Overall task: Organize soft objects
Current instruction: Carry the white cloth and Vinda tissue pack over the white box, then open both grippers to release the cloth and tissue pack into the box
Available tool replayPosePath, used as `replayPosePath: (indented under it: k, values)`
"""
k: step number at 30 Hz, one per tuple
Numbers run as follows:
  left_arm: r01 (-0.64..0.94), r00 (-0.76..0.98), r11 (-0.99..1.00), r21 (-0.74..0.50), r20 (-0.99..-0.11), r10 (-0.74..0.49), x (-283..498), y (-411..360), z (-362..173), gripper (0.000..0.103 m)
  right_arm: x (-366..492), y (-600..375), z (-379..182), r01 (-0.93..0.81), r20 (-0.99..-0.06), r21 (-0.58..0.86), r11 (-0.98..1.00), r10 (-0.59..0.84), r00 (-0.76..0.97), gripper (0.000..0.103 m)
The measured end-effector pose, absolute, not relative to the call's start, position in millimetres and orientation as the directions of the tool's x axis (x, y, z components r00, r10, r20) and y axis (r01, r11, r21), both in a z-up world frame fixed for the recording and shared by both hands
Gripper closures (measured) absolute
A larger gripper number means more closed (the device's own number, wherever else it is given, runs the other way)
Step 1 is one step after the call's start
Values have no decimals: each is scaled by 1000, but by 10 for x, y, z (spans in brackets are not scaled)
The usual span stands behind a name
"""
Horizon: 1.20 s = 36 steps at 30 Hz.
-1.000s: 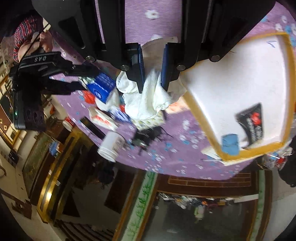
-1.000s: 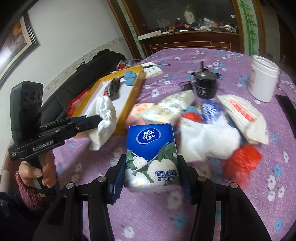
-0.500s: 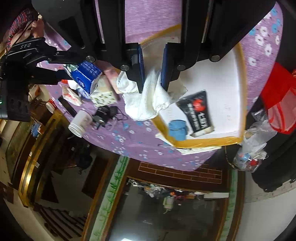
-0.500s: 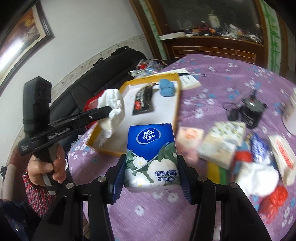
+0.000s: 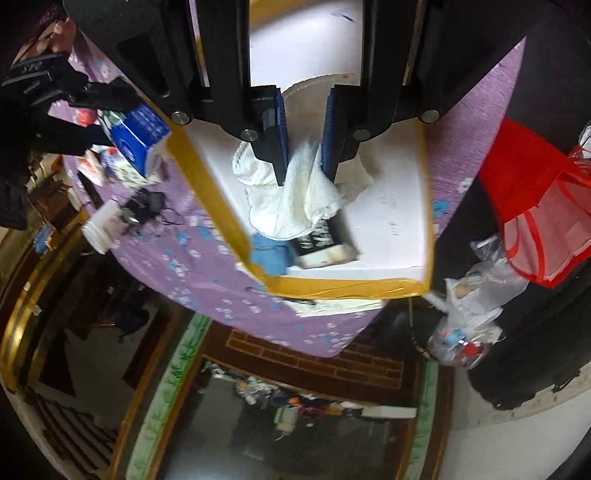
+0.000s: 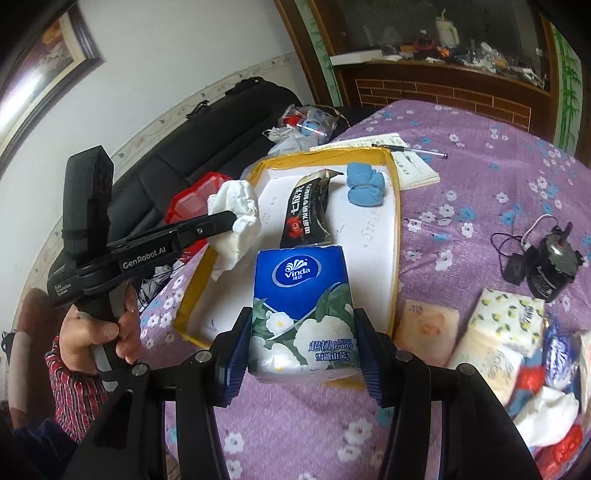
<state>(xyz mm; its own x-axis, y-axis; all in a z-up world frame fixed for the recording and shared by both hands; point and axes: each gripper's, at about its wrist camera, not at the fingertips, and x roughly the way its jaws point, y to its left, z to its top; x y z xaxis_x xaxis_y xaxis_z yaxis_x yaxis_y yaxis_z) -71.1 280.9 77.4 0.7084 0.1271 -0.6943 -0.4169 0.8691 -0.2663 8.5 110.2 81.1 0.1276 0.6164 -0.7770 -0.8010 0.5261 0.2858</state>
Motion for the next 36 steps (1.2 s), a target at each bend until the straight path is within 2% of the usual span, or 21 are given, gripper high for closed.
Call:
replayPosePath:
  k: [16,25,27,29,31,36]
  values:
    - [-519,597,823,-231,-787,156,-106,3340,420,89,474,1759,342,-765,-842,222,605,514,162,50]
    - [-513,602,823,-245,-786,140,-75,3378,347,87,561,1881,202,-762,-861,190,619,478,174,49]
    - [-510,602,825,-244,-786,140,-75,3370,355,81,557,1885,184,-763,-863,190,617,476,171,48]
    - [-506,607,826,-248,-783,137,-83,3359,374,60,559,1883,172,-763,-863,192,617,477,168,47]
    - [-500,617,827,-258,-776,131,-97,3351,398,52,557,1871,173,-765,-861,197,613,481,164,47]
    - [-498,626,825,-267,-769,129,-143,3320,476,51,549,1812,240,-763,-856,196,615,487,173,41]
